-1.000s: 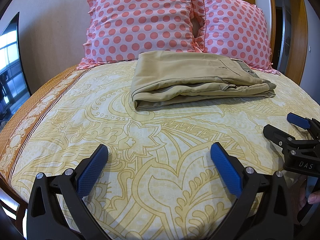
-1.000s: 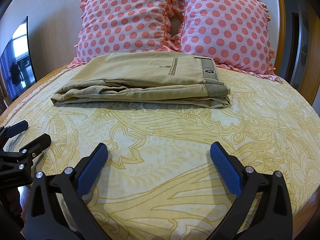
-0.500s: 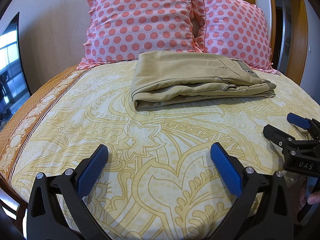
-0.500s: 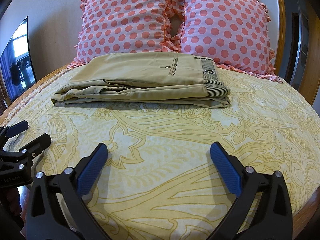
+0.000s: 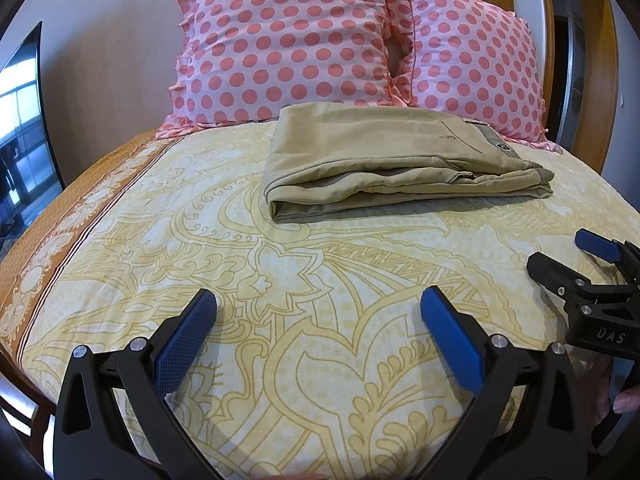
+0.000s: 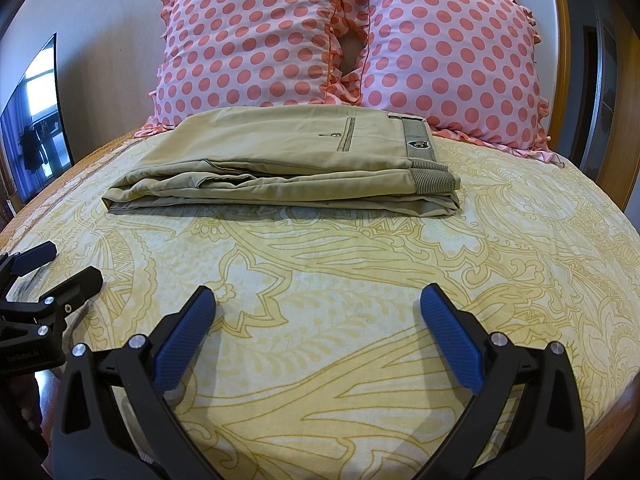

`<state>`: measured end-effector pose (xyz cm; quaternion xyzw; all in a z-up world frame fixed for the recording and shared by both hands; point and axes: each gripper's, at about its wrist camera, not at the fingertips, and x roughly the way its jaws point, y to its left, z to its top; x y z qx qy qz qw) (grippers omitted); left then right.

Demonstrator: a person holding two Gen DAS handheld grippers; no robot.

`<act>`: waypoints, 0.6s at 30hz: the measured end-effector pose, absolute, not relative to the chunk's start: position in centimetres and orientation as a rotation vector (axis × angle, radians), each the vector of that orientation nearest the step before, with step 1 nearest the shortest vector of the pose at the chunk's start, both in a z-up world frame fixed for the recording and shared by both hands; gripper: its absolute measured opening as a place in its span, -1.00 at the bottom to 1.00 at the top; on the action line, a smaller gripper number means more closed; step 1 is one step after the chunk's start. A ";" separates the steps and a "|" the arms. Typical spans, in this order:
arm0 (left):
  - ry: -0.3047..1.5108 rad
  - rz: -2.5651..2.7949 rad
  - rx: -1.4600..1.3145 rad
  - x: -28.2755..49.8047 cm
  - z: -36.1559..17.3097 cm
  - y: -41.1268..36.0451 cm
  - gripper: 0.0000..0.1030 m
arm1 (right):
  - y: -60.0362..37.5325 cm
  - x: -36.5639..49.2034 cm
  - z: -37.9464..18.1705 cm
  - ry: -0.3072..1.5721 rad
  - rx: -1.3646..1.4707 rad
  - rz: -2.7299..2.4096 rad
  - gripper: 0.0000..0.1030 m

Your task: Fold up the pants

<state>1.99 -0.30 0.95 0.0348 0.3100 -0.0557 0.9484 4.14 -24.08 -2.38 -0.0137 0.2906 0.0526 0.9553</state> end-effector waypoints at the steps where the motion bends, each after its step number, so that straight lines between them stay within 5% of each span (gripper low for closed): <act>1: 0.632 -0.114 0.072 2.0 0.9 -0.4 0.97 | -24.1 4.1 -2.4 0.590 -0.028 0.107 0.97; 18: 0.646 -0.106 0.071 2.2 1.0 -0.6 0.97 | -24.1 4.1 -2.4 0.589 -0.027 0.107 0.97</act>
